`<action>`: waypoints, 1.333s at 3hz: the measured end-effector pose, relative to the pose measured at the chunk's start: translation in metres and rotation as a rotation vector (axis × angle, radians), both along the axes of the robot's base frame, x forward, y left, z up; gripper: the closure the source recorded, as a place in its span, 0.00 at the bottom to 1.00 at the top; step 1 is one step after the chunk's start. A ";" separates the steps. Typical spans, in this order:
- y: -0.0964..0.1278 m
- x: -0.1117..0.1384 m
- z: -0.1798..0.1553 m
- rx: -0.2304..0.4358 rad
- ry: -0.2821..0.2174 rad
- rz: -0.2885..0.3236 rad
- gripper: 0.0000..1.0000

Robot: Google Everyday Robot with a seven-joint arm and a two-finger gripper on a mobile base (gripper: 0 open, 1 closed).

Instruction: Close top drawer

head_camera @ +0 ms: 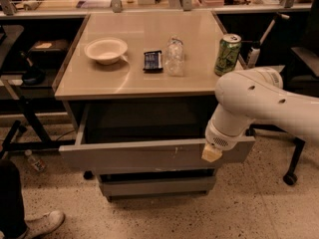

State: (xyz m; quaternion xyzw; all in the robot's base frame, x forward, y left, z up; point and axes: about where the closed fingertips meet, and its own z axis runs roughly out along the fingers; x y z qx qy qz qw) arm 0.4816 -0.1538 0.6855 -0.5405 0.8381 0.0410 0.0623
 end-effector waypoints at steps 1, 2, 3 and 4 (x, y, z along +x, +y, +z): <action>0.004 0.017 -0.002 -0.015 -0.041 -0.013 1.00; 0.006 0.027 -0.009 -0.012 -0.060 -0.027 1.00; 0.012 0.037 -0.014 -0.003 -0.075 -0.033 1.00; 0.016 0.047 -0.011 -0.001 -0.093 -0.033 1.00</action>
Offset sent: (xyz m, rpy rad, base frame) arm 0.0410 0.0098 -0.0173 -0.0063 -0.0857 -0.0464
